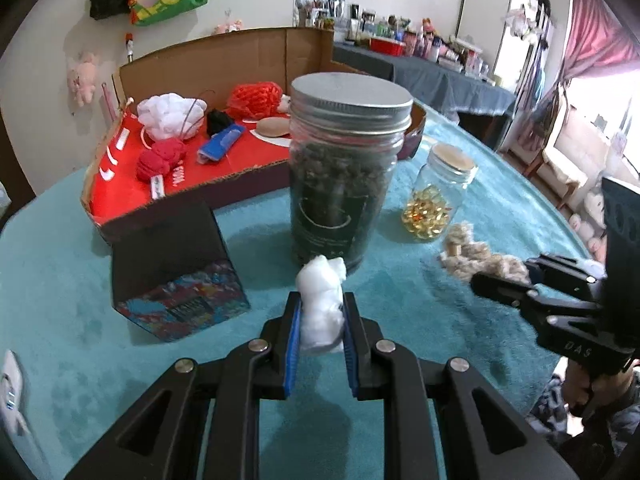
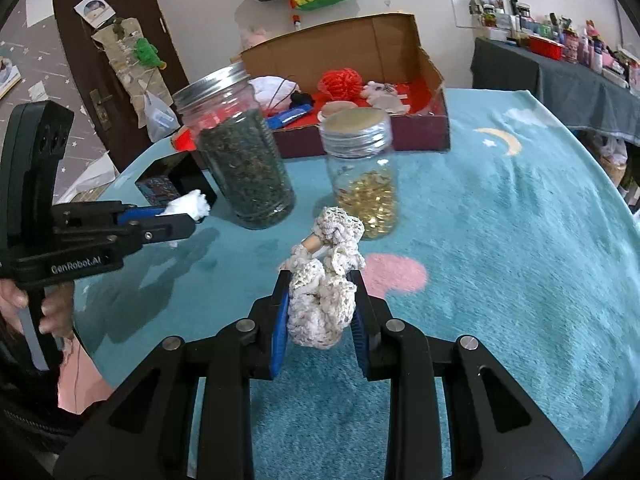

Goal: Organize soft objects
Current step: 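Lift the white cloth with the left tool while the right tool carries the scrunchie toward the box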

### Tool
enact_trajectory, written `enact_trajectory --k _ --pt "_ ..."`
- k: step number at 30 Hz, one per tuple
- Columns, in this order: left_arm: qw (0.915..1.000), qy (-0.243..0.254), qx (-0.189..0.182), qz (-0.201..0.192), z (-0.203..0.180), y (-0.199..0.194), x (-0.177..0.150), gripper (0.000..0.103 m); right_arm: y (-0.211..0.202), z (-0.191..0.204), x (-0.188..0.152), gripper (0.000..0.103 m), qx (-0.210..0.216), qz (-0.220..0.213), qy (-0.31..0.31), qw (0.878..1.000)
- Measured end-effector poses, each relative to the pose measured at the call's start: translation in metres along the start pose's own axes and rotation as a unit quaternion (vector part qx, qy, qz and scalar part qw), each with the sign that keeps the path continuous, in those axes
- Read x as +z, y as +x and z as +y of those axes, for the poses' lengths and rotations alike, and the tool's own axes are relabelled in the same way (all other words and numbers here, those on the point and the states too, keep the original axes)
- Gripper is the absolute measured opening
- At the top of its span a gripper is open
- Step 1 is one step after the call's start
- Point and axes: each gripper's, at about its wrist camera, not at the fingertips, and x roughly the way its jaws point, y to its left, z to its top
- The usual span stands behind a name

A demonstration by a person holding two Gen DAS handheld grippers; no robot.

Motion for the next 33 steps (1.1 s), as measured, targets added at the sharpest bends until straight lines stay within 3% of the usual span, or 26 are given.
enact_trajectory --k 15,33 --pt "0.9965 0.052 0.049 0.043 0.001 -0.013 0.028 0.02 -0.013 -0.024 0.001 0.025 -0.006 -0.017 0.024 1.0" --pt "0.9942 0.067 0.044 0.072 0.026 -0.004 0.07 0.02 -0.009 -0.07 0.038 0.026 -0.025 0.008 0.012 1.0"
